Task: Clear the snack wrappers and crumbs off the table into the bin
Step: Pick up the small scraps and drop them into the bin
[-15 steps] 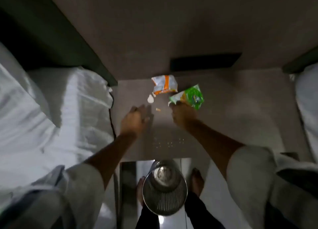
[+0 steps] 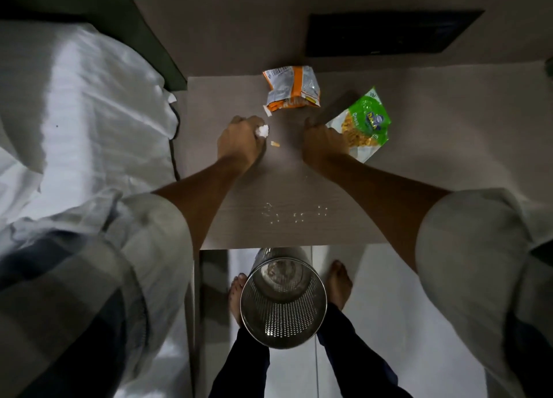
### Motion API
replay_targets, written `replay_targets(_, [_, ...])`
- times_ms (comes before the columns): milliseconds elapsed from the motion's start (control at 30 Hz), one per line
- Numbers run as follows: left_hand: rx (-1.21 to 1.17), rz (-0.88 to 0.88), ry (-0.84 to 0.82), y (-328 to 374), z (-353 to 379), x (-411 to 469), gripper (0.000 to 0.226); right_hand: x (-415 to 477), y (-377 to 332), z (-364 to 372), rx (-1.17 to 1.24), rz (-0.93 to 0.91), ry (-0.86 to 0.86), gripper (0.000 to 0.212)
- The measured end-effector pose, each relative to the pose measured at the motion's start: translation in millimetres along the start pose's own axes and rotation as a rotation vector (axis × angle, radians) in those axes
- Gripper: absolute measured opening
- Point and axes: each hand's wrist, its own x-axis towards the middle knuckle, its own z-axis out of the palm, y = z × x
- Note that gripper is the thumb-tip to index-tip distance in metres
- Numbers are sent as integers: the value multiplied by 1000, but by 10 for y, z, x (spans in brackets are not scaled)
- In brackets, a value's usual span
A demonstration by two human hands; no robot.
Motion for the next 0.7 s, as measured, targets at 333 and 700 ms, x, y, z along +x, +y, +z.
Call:
replay_targets(333, [-168, -126, -81, -174, 201, -1418, 25, -1211, -93, 407, 370, -10, -67, 25])
replay_targets(700, [-152, -227, -552, -395, 885, -2831, 45, -2628, 3, 1360, 447, 40, -416, 42])
